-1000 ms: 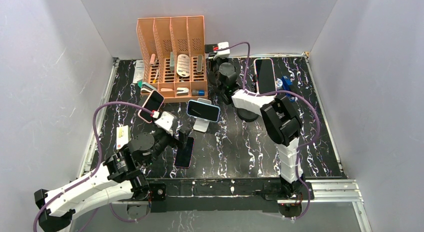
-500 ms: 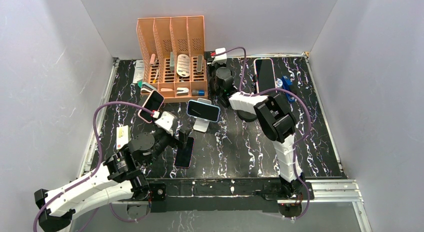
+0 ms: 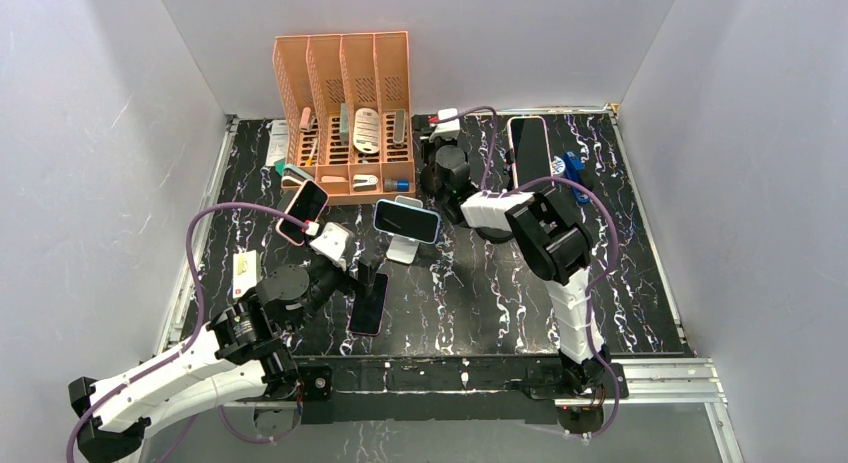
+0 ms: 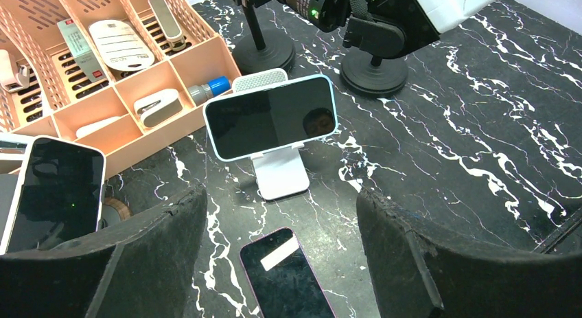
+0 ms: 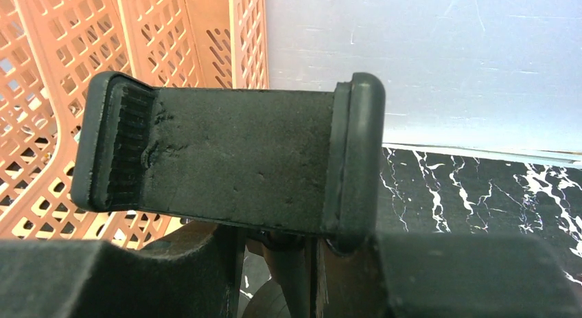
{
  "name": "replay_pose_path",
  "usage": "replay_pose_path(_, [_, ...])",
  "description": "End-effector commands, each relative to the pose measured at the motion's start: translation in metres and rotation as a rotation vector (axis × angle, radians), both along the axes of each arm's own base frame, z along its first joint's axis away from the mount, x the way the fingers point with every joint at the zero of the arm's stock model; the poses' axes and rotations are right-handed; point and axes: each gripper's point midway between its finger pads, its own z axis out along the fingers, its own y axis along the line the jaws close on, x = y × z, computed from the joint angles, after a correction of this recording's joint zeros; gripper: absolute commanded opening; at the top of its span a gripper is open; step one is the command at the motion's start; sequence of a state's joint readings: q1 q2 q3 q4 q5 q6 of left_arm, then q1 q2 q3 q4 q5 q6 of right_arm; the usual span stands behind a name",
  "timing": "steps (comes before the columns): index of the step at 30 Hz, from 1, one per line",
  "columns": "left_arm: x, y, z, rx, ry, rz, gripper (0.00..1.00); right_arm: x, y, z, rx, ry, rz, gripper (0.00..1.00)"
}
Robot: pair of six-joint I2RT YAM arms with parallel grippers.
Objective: Remove the phone from the phone stand
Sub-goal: Place the phone stand at the center of the board.
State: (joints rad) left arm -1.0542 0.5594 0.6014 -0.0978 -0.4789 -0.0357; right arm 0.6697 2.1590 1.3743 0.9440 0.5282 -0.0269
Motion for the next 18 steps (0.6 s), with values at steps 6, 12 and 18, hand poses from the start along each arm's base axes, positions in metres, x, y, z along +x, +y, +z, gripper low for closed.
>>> replay_pose_path(6, [0.002,0.0,0.011,-0.013,-0.019,0.009,0.77,-0.027,0.004,0.06,0.085,-0.128,0.067,0.54])
replay_pose_path(12, [0.002,0.002,0.013,-0.017,-0.021,0.013,0.77,-0.047,0.001,0.066,0.082,-0.108,0.084,0.71])
replay_pose_path(18, [0.001,0.004,0.014,-0.022,-0.023,0.016,0.77,-0.074,0.0,0.078,0.077,-0.09,0.14,0.85])
